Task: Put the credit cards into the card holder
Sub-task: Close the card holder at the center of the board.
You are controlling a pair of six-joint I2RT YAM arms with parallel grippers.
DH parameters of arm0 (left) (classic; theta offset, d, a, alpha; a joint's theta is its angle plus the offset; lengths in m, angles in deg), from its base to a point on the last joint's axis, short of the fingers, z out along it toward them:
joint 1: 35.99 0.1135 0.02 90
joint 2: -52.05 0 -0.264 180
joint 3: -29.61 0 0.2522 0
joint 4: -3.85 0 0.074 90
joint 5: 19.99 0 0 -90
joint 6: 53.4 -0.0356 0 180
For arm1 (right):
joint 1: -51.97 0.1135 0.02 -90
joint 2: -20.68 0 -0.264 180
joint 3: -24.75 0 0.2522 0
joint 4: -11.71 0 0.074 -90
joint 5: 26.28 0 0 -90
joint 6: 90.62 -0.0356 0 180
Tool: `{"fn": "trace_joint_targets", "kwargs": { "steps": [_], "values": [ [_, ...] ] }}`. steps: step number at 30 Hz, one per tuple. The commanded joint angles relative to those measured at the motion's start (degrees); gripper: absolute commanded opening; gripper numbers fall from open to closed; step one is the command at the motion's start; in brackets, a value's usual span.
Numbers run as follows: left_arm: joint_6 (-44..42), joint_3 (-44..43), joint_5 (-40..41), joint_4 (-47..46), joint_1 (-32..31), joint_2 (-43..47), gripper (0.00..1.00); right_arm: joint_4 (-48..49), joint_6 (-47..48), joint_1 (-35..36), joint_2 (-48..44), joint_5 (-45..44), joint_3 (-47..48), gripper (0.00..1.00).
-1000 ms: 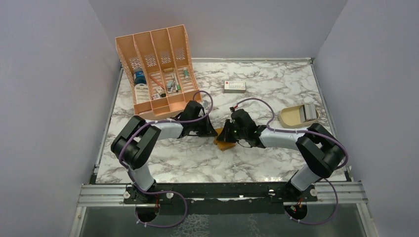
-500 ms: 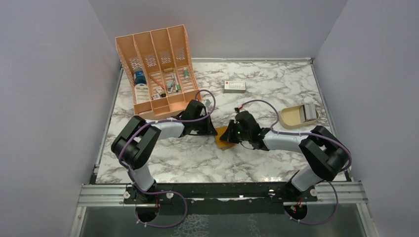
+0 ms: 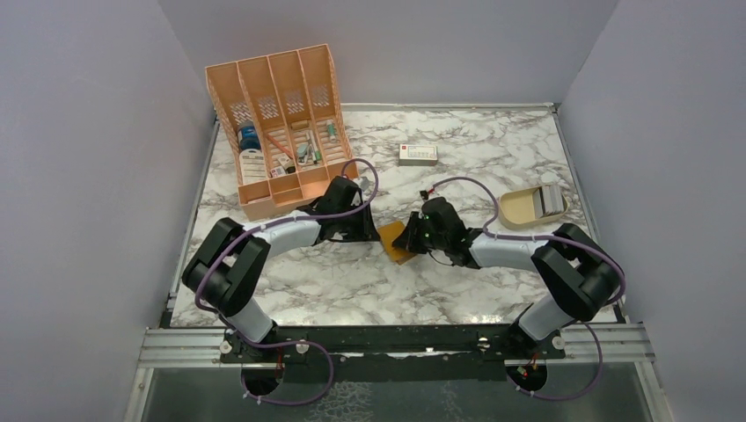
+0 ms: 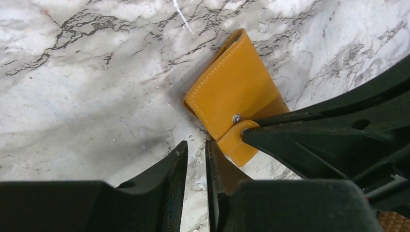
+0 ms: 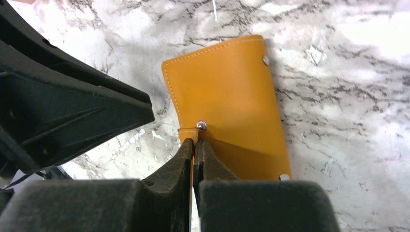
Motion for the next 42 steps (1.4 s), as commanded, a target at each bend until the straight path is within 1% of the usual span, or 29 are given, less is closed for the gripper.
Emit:
{"fn": "trace_joint_targets", "kwargs": {
  "steps": [1, 7, 14, 17, 21, 28, 31, 34, 36, 39, 42],
  "values": [
    [-1.02, 0.73, -0.23, 2.05, -0.40, 1.80, 0.22, -1.50, 5.11, -0.45, 1.01, 0.46, 3.54, 0.01],
    [-0.37, 0.13, -0.33, 1.51, -0.41, 0.00, 0.22, -2.87, 8.93, -0.54, 0.96, 1.10, 6.55, 0.01],
    [1.01, 0.24, -3.97, -2.91, -0.32, -0.33, 0.25, -3.26, 8.78, -0.50, 3.88, 0.29, 7.63, 0.01],
    [1.55, 0.10, -6.22, -5.54, -0.32, -1.88, 0.27, -2.43, 8.36, -0.63, 4.93, 0.06, 7.44, 0.01],
    [1.78, -0.57, -8.36, -6.34, -0.32, -4.01, 0.27, -1.92, 8.35, -1.16, 6.15, 0.56, 7.72, 0.01],
    [3.71, 0.89, -8.64, -8.09, -0.59, -4.19, 0.27, -1.16, 7.85, -1.49, 6.70, 1.10, 7.55, 0.03],
    [3.70, 0.82, -7.57, -8.54, -0.59, -6.30, 0.27, -1.31, 7.94, -1.51, 6.94, 1.41, 7.70, 0.06],
    [3.54, 0.07, -6.58, -7.99, -0.59, -7.49, 0.27, -2.82, 8.62, -1.47, 6.82, 1.90, 8.82, 0.14],
    [3.24, -0.50, -6.03, -7.29, -0.59, -8.14, 0.25, -3.98, 9.11, -1.54, 6.39, 1.91, 9.41, 0.19],
    [2.86, -1.16, -5.52, -6.50, -0.59, -8.65, 0.22, -5.92, 9.83, -1.54, 5.85, 1.59, 10.24, 0.21],
    [2.87, -1.29, -5.21, -6.24, -0.59, -8.53, 0.22, -6.99, 10.57, -1.57, 5.86, 1.47, 10.70, 0.21]
  ]
}}
